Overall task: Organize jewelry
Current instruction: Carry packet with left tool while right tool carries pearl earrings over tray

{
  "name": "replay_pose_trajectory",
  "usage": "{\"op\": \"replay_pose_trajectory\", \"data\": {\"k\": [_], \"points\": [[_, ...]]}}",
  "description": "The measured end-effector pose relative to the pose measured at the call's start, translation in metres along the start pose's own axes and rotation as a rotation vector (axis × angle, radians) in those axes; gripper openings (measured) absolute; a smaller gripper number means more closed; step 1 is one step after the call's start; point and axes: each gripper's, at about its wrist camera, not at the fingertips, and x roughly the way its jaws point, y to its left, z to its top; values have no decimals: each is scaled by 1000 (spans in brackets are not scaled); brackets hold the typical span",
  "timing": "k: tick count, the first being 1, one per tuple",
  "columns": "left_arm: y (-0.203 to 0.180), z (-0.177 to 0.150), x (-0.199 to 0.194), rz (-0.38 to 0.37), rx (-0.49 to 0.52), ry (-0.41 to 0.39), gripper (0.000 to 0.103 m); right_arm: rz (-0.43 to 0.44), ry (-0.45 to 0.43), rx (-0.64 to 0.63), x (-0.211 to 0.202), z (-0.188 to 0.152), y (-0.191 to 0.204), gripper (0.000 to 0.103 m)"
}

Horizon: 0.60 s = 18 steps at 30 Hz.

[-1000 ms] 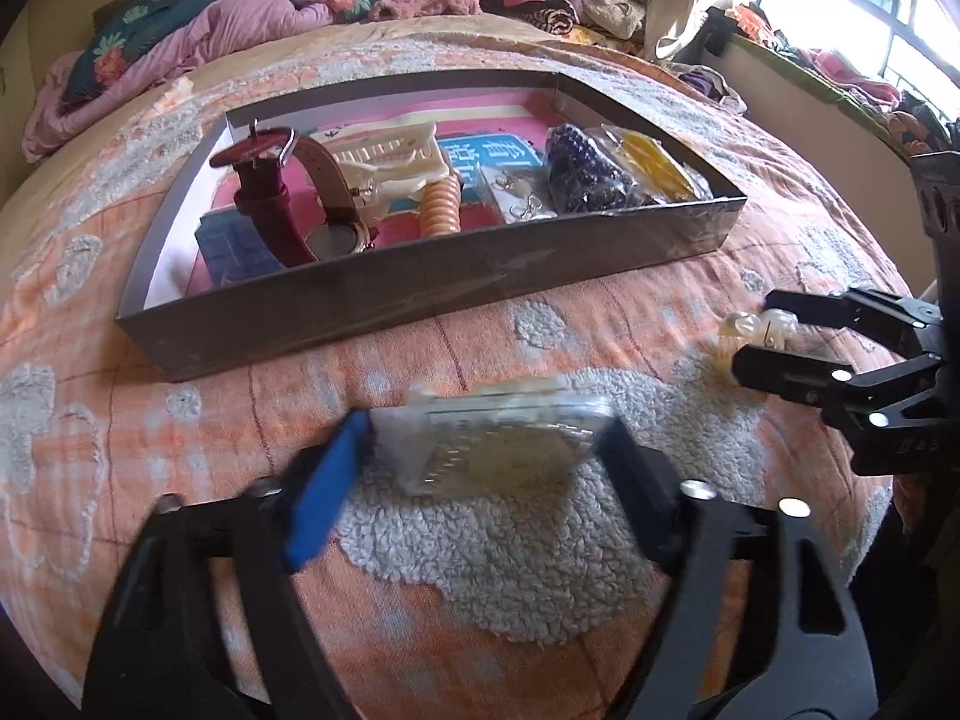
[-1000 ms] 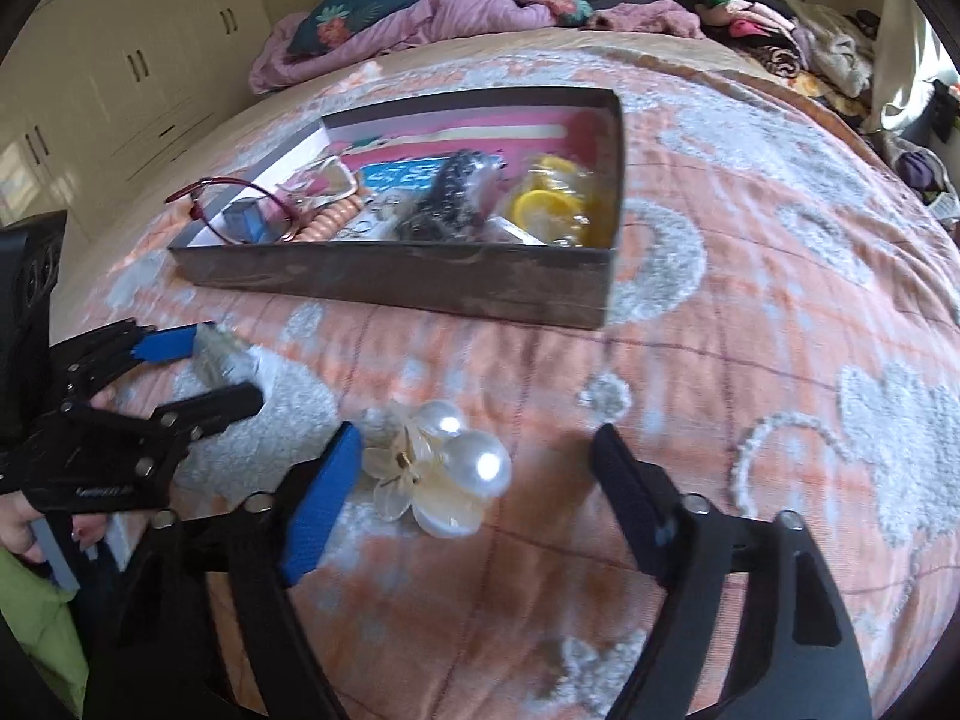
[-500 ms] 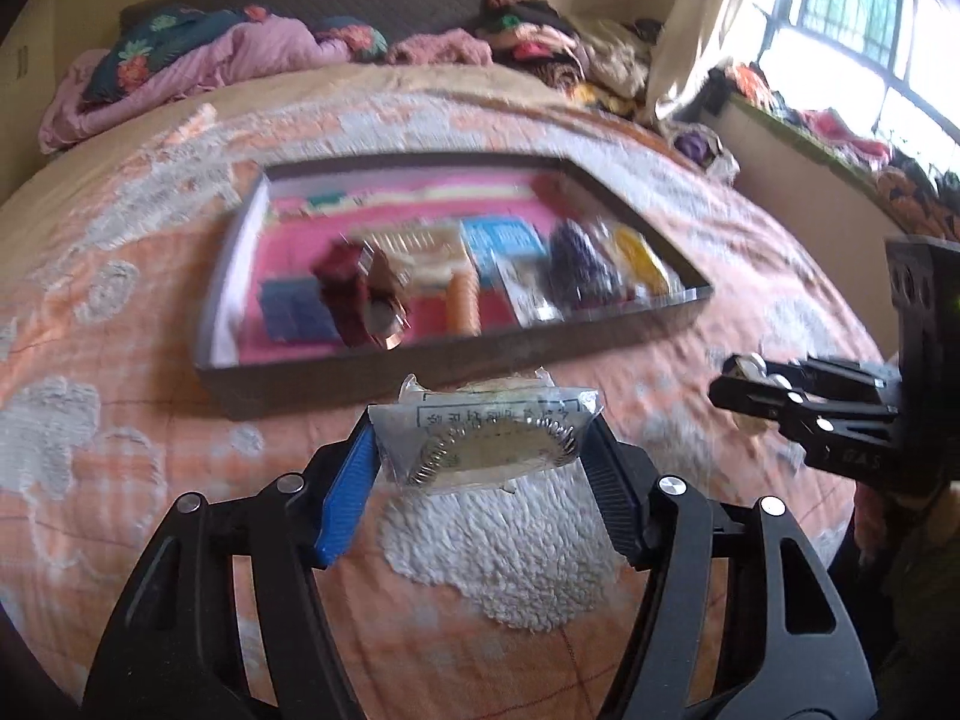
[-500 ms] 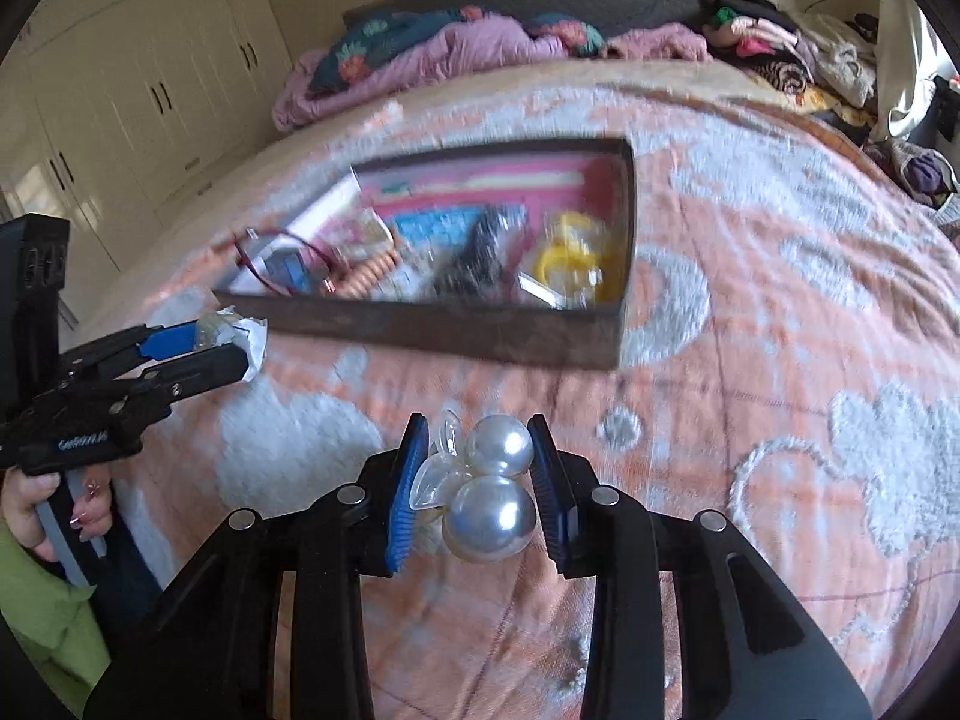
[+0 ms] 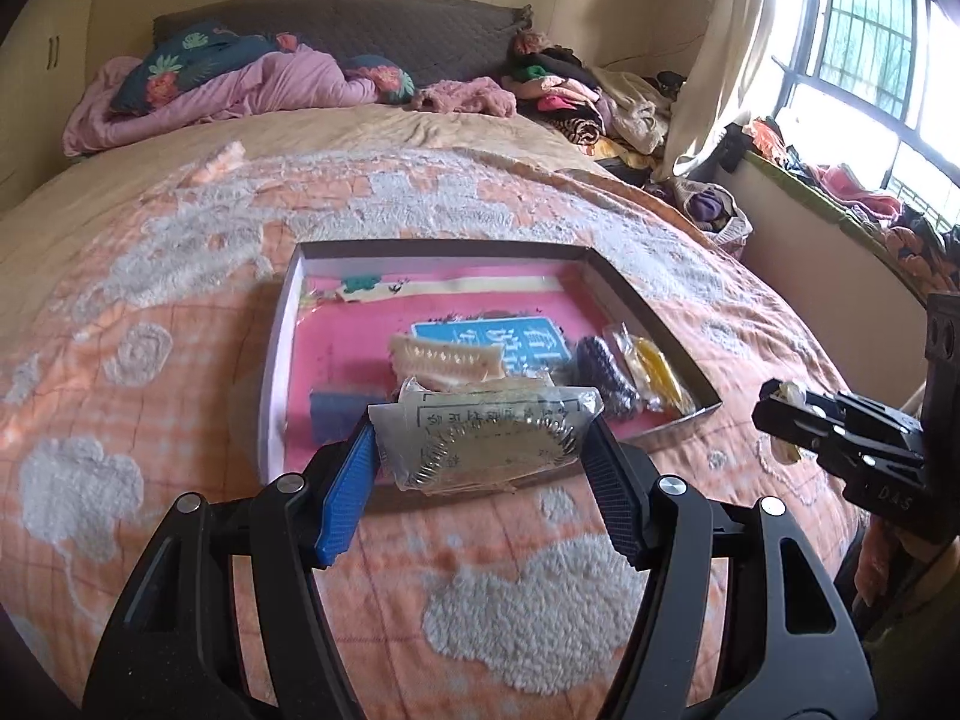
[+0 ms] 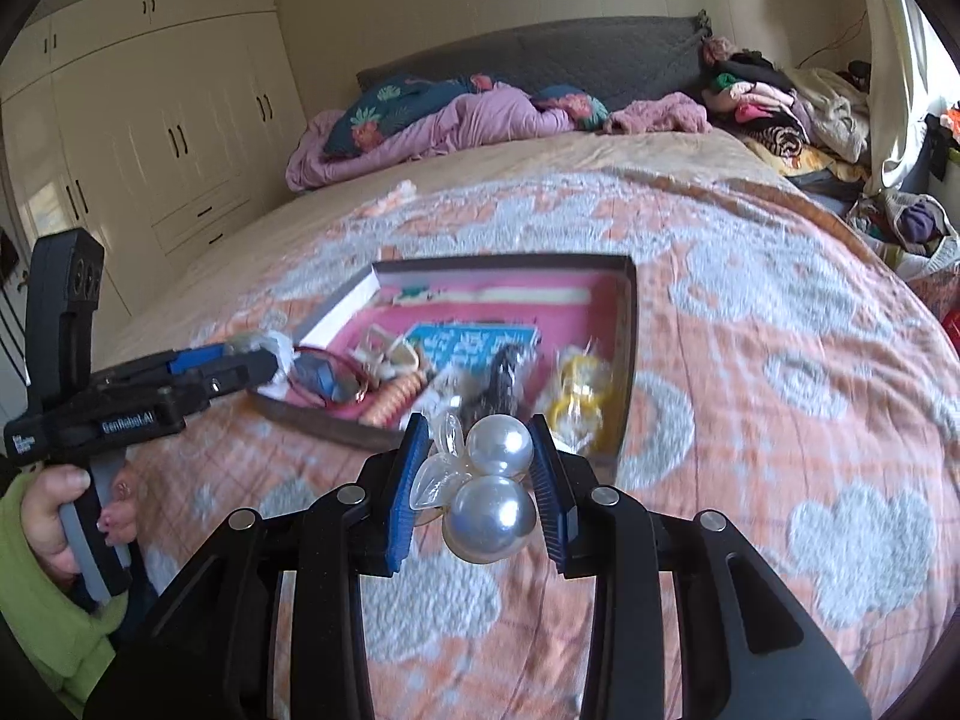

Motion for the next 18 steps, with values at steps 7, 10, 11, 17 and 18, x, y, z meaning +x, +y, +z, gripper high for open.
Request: {"op": "replay_pose_trajectory", "data": {"k": [7,10,11,17,18], "points": [[-9,9,18,-4,21,19,57,-24,-45,-12,5,25,-2,32],[-11,10,28,3,31,30,57,-27,-46,-14,12,32,-5,32],[-11,11,29,9,36,29,57,-29,-45,-13,15,34,-6,32],[-15,18,37,30,62,17,57,-35,-36,-16,29,41,-7,32],[-16,19,39,35,66,14,57,-36,-33,-16,32,42,-8,32]]}}
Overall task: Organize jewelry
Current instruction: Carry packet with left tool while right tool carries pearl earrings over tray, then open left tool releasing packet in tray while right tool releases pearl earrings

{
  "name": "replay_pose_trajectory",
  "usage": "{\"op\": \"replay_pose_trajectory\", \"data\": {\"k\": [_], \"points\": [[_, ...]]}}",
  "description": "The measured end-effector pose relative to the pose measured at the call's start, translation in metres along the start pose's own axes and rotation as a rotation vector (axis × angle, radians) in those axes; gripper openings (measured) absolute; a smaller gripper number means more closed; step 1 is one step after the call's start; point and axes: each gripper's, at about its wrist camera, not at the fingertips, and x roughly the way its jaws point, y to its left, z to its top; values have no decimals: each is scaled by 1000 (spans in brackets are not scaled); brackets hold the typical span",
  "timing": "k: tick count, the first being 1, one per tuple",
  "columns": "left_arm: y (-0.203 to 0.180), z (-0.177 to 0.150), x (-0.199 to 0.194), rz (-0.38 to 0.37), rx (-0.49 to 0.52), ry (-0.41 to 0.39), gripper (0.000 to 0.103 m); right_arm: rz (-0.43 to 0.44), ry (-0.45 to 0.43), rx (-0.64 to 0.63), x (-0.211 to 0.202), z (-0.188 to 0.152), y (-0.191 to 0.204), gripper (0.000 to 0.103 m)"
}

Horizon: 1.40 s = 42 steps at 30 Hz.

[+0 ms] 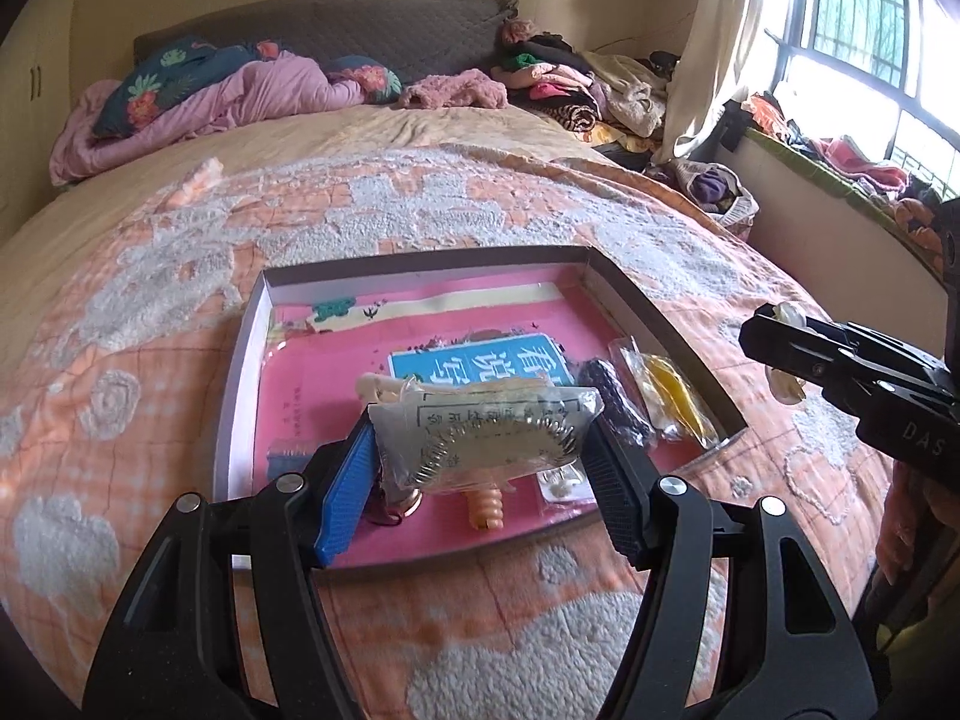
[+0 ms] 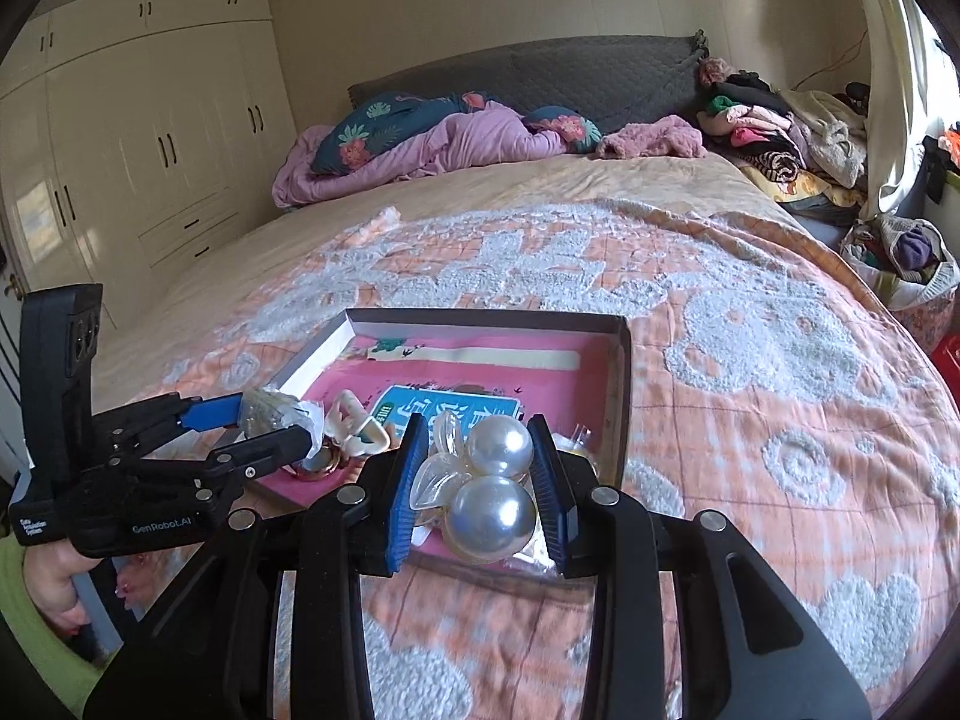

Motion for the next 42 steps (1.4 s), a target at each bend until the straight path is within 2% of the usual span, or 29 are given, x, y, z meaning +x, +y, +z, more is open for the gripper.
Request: {"op": "replay_pose_trajectory", "data": {"k": [15,18,24,33,35,38,42], "points": [[-10,13,26,51,78,-17,59,-8,110,38,55,-9,-17,32],[-12,11,29,85,107,-24,66,-13,119,48,60,-10,-19,32],[-17,8,34,131,157,-38,67,-14,123,61,64,-13,-23,32],[-13,10,29,110,129,-36,72,-15,121,45,64,-14,-20,33],[-13,9,28,102,125,-34,72,-15,122,41,63,-14,-19,37],[-14,9,26,96,121,-33,73,-19,109,38,59,-14,-16,48],[-14,9,23,87,110,-33,73,-19,99,44,51,-14,-16,55]]}}
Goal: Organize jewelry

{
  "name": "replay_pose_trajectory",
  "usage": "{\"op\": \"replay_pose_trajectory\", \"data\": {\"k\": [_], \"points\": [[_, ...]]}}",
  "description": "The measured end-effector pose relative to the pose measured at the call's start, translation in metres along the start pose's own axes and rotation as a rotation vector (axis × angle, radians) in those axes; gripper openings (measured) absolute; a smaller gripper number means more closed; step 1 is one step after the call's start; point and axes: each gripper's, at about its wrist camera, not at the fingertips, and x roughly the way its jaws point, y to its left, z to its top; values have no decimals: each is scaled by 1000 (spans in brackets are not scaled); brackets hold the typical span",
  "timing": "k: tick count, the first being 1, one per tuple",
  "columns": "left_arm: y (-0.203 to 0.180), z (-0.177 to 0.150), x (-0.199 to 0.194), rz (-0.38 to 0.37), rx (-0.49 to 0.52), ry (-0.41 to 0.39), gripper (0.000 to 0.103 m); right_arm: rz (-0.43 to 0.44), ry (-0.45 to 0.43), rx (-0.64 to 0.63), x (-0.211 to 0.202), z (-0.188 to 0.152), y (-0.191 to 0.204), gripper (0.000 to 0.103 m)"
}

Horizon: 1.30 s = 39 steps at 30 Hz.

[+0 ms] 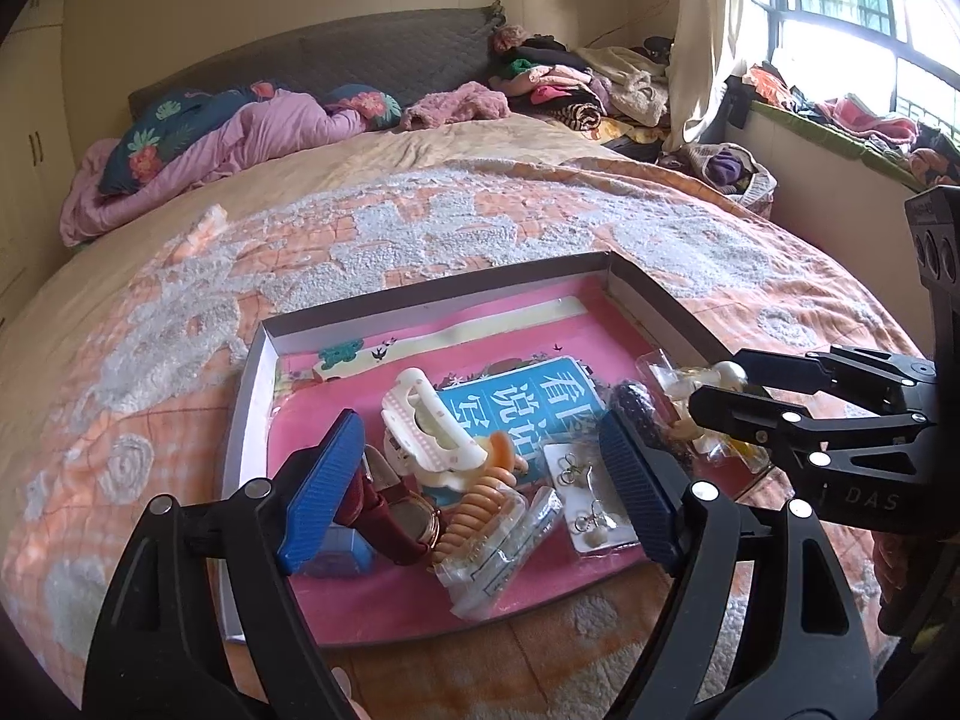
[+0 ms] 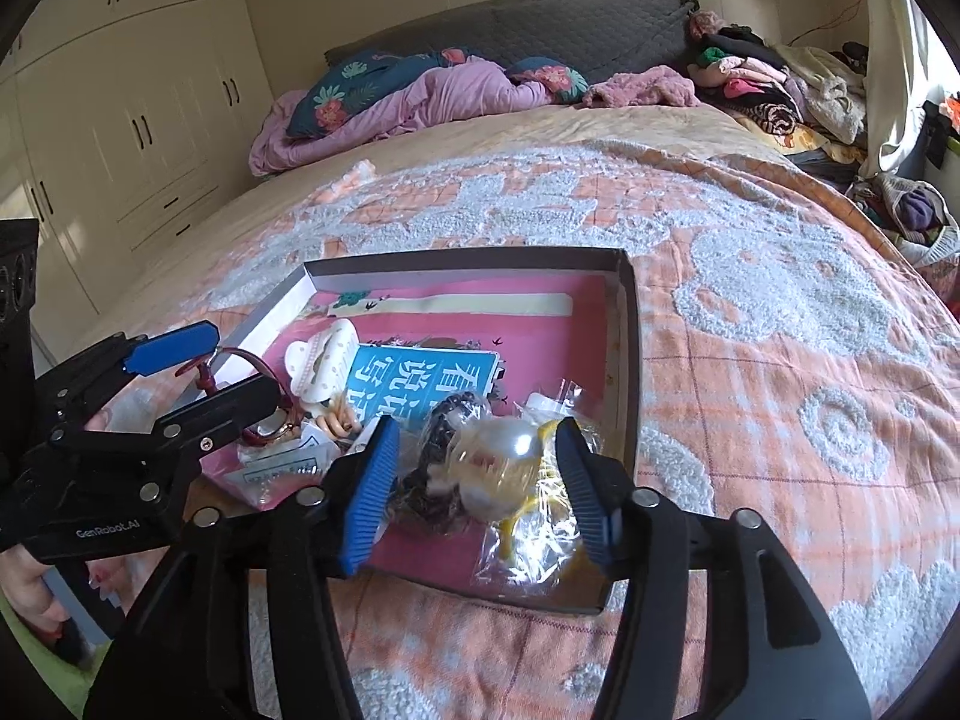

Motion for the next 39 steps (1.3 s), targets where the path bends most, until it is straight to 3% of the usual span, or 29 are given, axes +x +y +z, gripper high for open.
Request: {"op": "replay_pose_trajectory", "data": {"k": [9,12,18,23,30,39], "points": [[4,5,-22,-13,-25,-29,81,-34,-91,37,-43,-2,-1,89],[5,7,-38,-20,-39,-49,92,-43,-133,41,-66,-3,3,96],[2,2,-73,-20,-41,-71,93,-21,-191,29,-108,-16,18,98],[-4,-15,-91,-37,-39,-45,93,-9,-184,26,-127,-35,29,98],[-4,-53,-100,-46,-84,38,93,-25,-126,11,-132,-69,39,98],[-7,-84,-110,-9,-115,60,93,-48,-84,6,-128,-98,56,98]]}}
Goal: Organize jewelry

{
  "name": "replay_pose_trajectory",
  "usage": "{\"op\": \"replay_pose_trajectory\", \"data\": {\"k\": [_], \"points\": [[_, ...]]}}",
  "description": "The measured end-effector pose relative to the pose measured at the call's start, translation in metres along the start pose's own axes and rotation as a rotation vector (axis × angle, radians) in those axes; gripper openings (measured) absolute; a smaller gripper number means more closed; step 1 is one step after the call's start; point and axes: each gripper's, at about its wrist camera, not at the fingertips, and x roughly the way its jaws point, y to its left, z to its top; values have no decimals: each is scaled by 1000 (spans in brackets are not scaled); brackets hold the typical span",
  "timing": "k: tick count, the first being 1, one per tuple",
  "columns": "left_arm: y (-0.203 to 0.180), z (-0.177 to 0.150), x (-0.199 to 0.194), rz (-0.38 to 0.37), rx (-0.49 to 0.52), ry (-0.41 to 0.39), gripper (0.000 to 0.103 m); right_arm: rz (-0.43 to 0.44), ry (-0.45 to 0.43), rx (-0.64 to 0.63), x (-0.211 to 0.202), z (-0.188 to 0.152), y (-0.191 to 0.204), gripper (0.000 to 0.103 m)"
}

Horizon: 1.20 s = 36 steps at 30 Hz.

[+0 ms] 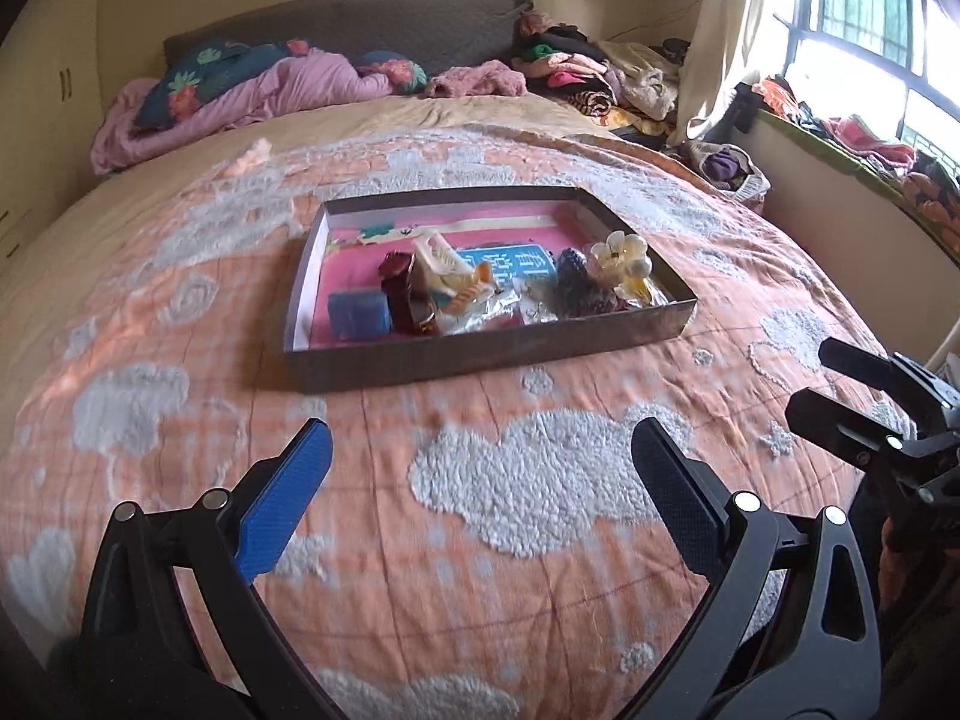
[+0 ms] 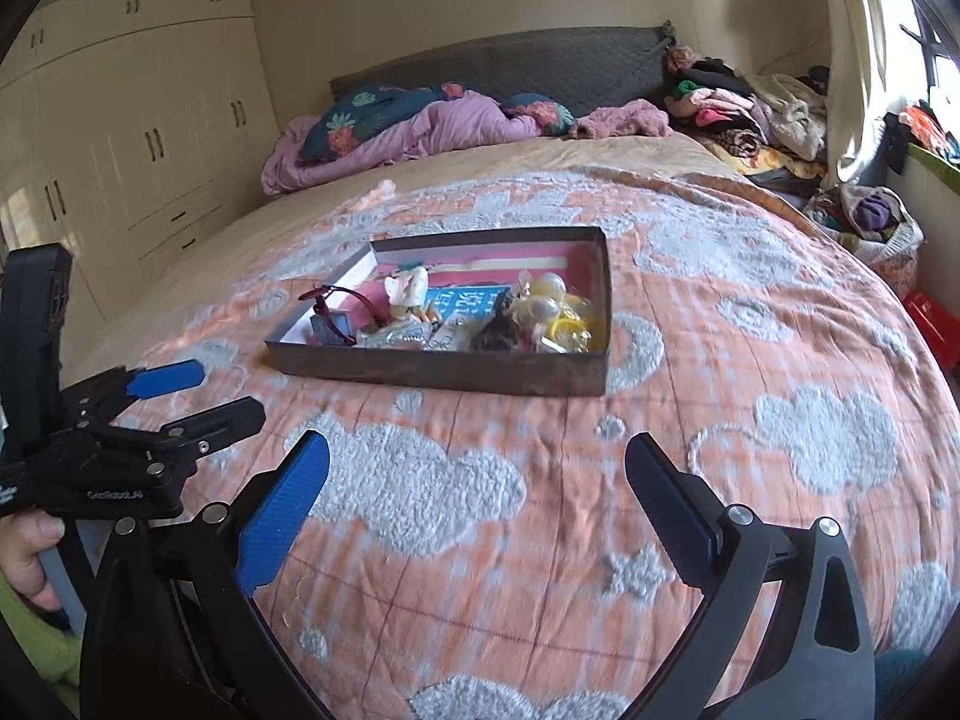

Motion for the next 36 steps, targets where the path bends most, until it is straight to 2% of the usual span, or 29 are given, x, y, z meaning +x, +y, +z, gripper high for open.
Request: {"op": "replay_pose_trajectory", "data": {"k": [4,36], "points": [[-1,-4,-5,0,-6,-14,93,4,21,20,3,-4,0,98],[-3,-7,-11,-11,-18,-16,93,-9,17,21,-4,-6,-2,98]]}}
